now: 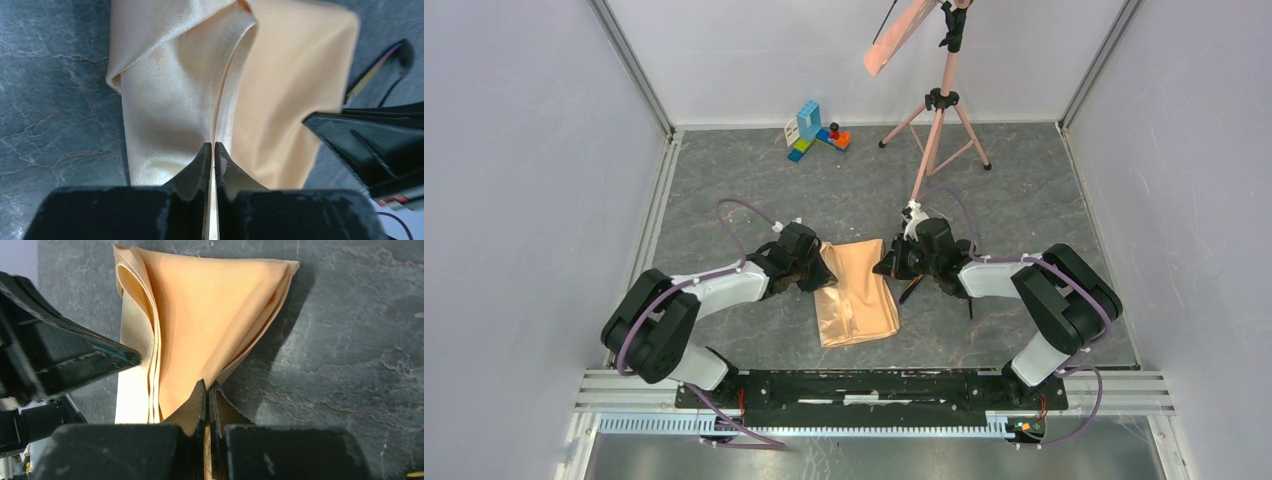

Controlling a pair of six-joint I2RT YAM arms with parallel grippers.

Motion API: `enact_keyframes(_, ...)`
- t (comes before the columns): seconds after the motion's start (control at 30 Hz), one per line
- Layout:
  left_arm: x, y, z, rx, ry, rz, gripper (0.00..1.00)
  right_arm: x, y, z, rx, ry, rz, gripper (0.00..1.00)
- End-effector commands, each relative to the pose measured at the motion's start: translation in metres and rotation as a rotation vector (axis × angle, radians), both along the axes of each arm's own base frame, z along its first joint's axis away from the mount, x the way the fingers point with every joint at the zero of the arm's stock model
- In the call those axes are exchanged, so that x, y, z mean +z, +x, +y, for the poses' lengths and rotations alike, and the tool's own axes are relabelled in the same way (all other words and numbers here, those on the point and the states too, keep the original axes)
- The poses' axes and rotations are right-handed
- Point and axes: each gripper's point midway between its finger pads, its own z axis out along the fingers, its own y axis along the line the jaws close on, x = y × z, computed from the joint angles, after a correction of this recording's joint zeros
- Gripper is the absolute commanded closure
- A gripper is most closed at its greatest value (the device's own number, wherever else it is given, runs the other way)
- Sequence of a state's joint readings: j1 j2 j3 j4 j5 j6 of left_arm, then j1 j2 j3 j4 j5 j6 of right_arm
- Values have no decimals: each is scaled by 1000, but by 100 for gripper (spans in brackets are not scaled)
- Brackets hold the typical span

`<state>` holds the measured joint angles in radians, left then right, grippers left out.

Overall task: Fold the napkin into a case and place the utensils inside
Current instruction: Pick up the 2/3-rectangle-folded napkin at the center of the board, then fold the 2/3-rectangle-folded napkin at the center of the board.

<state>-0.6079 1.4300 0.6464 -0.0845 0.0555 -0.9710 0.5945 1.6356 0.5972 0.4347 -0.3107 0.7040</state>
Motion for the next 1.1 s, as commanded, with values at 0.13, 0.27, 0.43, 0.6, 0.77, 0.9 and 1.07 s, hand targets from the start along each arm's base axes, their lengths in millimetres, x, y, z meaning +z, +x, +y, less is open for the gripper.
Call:
enact_keyframes(0.13, -35, 0, 4, -24, 54, 32, 92, 35, 16, 21, -29, -91, -90, 100)
enact_keyframes(0.27, -44, -8, 6, -31, 59, 64, 92, 47, 14, 36, -33, -123, -102, 100)
enact_keyframes(0.43, -47, -10, 6, -34, 37, 53, 93, 54, 7, 63, -24, -139, -100, 100)
enact_keyframes(0.6, -47, -10, 12, -37, 27, 46, 93, 45, -4, 89, -19, -149, -72, 100)
enact_keyframes(0.77, -44, -10, 15, -41, 17, 33, 93, 42, -8, 101, -41, -135, -80, 100)
enact_keyframes(0.9, -37, -9, 15, -53, -2, 15, 93, 37, -6, 105, -38, -152, -87, 100)
enact_keyframes(1.07, -15, -10, 14, -66, -39, -12, 84, 27, -8, 99, -53, -211, -113, 100)
